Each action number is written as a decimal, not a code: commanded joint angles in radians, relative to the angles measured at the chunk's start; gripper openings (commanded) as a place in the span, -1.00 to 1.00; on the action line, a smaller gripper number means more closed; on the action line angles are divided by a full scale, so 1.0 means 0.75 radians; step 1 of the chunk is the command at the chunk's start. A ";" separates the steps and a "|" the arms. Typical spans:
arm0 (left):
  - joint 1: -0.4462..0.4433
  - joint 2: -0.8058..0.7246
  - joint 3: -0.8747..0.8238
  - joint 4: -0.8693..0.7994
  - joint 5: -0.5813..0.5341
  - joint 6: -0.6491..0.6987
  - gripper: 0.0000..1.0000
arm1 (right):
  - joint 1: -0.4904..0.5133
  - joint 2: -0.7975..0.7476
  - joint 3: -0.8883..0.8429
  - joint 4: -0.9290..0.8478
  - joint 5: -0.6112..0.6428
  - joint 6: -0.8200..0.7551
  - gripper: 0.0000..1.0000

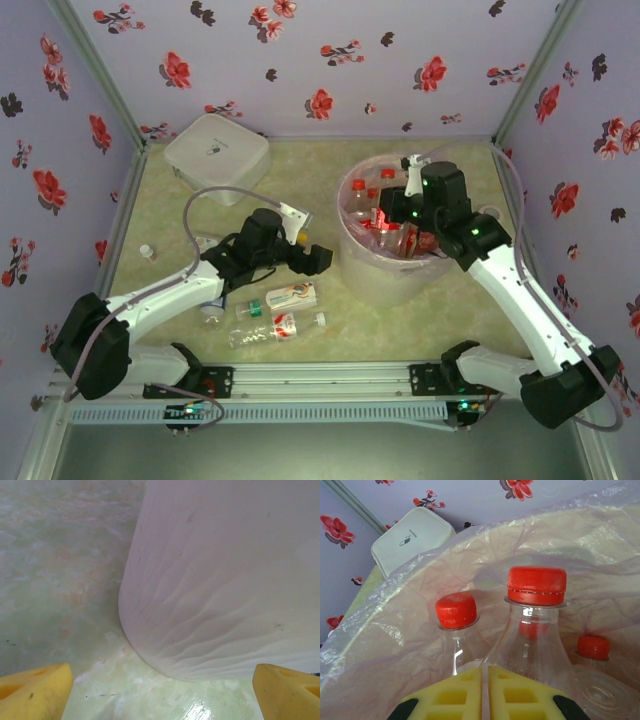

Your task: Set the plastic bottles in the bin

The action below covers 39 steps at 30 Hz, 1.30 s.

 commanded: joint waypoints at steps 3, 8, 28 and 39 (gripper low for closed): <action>-0.003 -0.082 0.122 -0.267 -0.101 0.149 0.92 | 0.004 0.012 0.071 -0.104 -0.010 -0.029 -0.49; -0.003 -0.167 0.202 -0.731 -0.187 0.237 1.00 | -0.001 -0.039 0.204 -0.166 0.060 -0.094 0.28; -0.423 -0.148 0.082 -1.342 -0.263 -0.274 0.99 | -0.013 -0.147 0.238 -0.186 0.183 -0.162 0.68; -0.449 0.008 -0.071 -1.139 -0.397 -0.330 1.00 | -0.015 -0.162 0.249 -0.205 0.183 -0.189 0.69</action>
